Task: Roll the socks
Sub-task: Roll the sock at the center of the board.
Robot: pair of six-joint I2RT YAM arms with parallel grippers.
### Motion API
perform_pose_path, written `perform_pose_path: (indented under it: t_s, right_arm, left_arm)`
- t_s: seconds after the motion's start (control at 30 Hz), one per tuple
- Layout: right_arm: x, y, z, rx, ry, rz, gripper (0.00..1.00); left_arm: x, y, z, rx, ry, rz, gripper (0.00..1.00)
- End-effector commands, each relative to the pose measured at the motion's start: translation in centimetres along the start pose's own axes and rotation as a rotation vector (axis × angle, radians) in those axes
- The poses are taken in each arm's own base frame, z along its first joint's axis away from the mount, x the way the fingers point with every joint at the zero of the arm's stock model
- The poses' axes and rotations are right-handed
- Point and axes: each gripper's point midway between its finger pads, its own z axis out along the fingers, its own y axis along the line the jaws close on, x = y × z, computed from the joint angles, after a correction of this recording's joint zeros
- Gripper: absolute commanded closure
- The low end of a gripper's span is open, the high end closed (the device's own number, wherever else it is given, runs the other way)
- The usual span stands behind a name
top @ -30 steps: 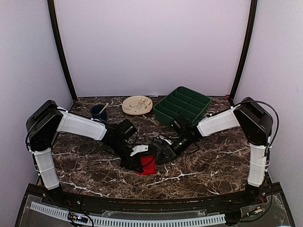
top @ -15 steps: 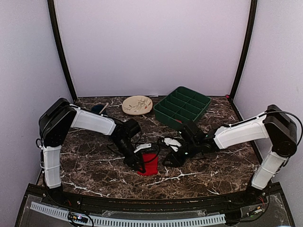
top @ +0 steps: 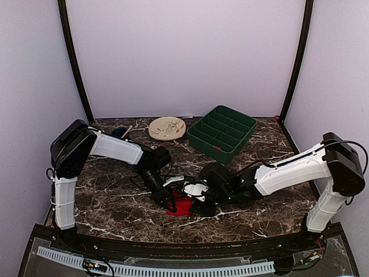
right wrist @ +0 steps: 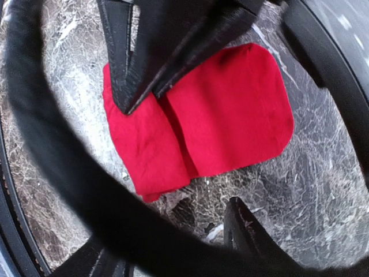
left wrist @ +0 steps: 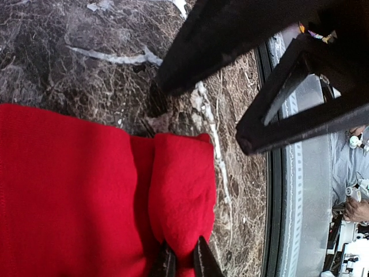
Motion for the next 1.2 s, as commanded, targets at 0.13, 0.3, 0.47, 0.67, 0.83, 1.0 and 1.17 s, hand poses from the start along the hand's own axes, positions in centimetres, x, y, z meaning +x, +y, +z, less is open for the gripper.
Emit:
perform_pose_path:
  t_s: [0.13,0.3,0.47,0.67,0.83,1.0,1.17]
  right_arm:
    - [-0.9,0.9,1.3,0.026,0.037,-0.132,0.5]
    - [-1.0,1.5,1.9,-0.003,0.05,-0.162,0.49]
    - [-0.7,1.5,2.6,-0.007,0.062,-0.192,0.49]
    - [-0.9,1.6,3.3,-0.014,0.071,-0.22,0.5]
    - [-0.8,1.7,3.8,-0.029,0.079,-0.22,0.57]
    - [-0.5,1.8,3.9,-0.046,0.091,-0.207,0.79]
    - [-0.1,1.9,3.7,-0.053,0.097,-0.19,0.87]
  left_arm:
    - [0.5,-0.1,0.1,0.035,0.021,-0.052,0.91]
    - [0.6,0.0,0.2,0.044,0.027,-0.063,0.91]
    - [0.6,0.0,0.2,0.055,0.028,-0.067,0.91]
    - [0.6,0.0,0.2,0.058,0.025,-0.072,0.9]
    - [0.6,0.0,0.1,0.058,0.023,-0.073,0.9]
    - [0.7,0.6,0.1,0.033,0.03,-0.082,0.88]
    - [0.6,1.2,-0.1,-0.004,0.037,-0.099,0.82]
